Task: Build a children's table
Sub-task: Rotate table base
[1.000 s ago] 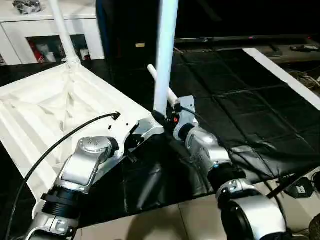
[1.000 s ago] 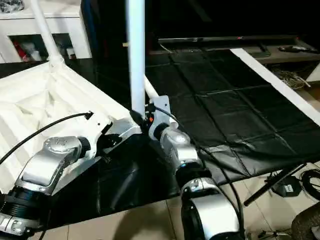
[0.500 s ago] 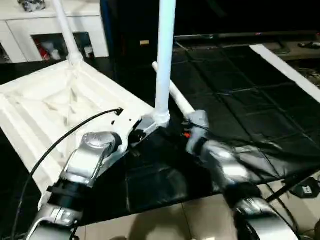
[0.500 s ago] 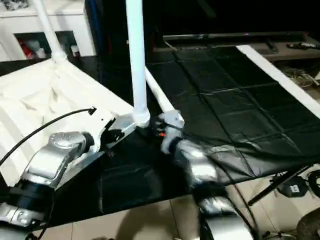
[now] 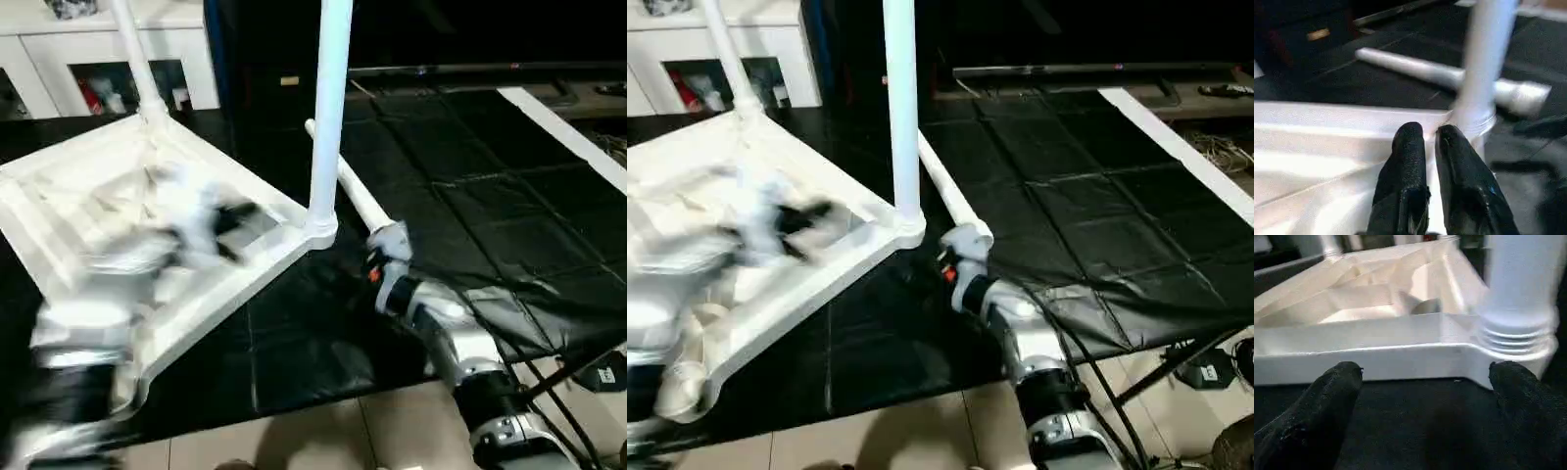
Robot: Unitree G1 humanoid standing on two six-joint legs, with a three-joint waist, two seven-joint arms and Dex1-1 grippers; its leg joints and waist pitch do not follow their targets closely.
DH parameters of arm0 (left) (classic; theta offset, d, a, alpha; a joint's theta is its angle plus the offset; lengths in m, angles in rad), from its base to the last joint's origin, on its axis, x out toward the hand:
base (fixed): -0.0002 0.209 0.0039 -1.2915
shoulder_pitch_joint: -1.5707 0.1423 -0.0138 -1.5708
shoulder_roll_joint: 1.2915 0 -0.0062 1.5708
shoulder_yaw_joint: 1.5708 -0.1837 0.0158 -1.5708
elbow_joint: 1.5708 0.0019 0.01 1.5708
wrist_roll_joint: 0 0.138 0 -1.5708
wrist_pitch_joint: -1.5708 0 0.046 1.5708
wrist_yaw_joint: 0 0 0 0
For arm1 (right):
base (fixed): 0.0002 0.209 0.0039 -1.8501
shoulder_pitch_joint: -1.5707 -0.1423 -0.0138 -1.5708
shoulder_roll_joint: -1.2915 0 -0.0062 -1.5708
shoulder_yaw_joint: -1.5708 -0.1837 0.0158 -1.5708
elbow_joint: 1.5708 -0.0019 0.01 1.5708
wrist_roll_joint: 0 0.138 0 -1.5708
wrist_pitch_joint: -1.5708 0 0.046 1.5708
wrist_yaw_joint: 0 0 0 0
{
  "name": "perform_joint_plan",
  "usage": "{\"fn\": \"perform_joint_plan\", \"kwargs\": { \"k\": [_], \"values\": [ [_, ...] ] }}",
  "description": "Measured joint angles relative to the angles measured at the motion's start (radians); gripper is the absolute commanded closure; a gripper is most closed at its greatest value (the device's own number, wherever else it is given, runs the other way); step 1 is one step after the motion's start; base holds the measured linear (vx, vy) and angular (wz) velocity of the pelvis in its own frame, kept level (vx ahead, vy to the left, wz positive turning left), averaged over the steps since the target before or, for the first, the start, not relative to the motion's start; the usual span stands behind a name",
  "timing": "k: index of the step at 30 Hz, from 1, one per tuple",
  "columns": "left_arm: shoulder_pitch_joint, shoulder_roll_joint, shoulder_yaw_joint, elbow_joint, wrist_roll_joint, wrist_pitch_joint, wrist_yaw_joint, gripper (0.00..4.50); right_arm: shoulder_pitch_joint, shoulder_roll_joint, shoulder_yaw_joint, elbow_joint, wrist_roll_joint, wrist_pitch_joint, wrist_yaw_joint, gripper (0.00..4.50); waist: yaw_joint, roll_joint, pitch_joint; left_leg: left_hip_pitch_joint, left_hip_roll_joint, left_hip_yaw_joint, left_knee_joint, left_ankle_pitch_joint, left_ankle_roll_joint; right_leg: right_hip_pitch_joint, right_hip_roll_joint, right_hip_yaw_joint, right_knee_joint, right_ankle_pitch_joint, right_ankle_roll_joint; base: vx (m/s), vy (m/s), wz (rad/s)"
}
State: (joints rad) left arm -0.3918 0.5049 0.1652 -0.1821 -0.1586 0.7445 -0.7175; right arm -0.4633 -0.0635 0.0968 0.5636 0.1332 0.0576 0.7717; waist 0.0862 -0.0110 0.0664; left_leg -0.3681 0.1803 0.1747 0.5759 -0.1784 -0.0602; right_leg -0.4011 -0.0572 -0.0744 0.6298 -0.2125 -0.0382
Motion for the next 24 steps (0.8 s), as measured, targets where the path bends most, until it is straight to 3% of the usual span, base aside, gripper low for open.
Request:
{"fn": "perform_joint_plan", "kwargs": {
  "k": [1, 3, 5, 11, 16, 24],
  "values": [
    [0.020, 0.044, 0.015, -0.009, 0.007, 0.012, -0.010, 4.22, -0.001, 0.001, 0.010, 0.000, -0.011, -0.005, 0.000, 0.00, -0.001, 0.000, 0.000, 0.001, 0.000, 0.000, 0.000, 0.000, 0.000, 0.000, 0.000, 0.000, 0.000, 0.000, 0.000, 0.000, 0.000, 0.00],
    [0.062, 0.137, 0.056, 0.002, 0.051, 0.023, -0.017, 4.29, -0.004, 0.009, 0.020, 0.018, -0.031, -0.016, -0.014, 0.00, -0.001, 0.000, 0.000, 0.001, 0.000, -0.001, 0.000, 0.000, -0.001, 0.000, 0.001, 0.000, 0.000, 0.000, 0.000, 0.000, 0.000, 0.00],
    [0.077, 0.173, 0.084, 0.023, 0.088, 0.024, -0.012, 4.34, -0.005, 0.014, 0.021, 0.034, -0.035, -0.018, -0.025, 0.00, 0.005, 0.000, 0.000, 0.000, 0.000, -0.001, 0.001, 0.000, -0.001, 0.001, 0.001, 0.000, 0.000, 0.000, 0.000, 0.000, 0.000, 0.00],
    [0.191, 0.327, 0.064, 0.116, 0.217, 0.003, 0.071, 4.43, -0.057, 0.060, 0.056, 0.075, -0.066, 0.025, -0.089, 0.00, 0.006, 0.004, 0.001, 0.000, -0.001, -0.002, 0.002, 0.000, -0.001, 0.002, 0.001, 0.001, 0.000, 0.001, 0.000, 0.000, 0.000, 0.00],
    [0.228, 0.332, 0.013, 0.189, 0.245, -0.032, 0.098, 4.43, -0.088, 0.062, 0.063, 0.138, -0.105, 0.026, -0.143, 0.00, 0.019, 0.005, 0.001, 0.000, -0.001, -0.003, 0.003, 0.000, -0.001, 0.004, 0.000, 0.001, 0.000, 0.001, 0.000, 0.000, 0.000, 0.00],
    [0.268, 0.327, -0.070, 0.234, 0.274, -0.072, 0.072, 4.43, -0.135, 0.091, 0.068, 0.204, -0.109, 0.025, -0.167, 0.00, 0.014, 0.010, 0.000, 0.001, -0.001, -0.003, 0.004, 0.000, -0.001, 0.004, 0.001, 0.002, 0.001, 0.003, 0.000, 0.000, 0.000, 0.00]
  ]
}}
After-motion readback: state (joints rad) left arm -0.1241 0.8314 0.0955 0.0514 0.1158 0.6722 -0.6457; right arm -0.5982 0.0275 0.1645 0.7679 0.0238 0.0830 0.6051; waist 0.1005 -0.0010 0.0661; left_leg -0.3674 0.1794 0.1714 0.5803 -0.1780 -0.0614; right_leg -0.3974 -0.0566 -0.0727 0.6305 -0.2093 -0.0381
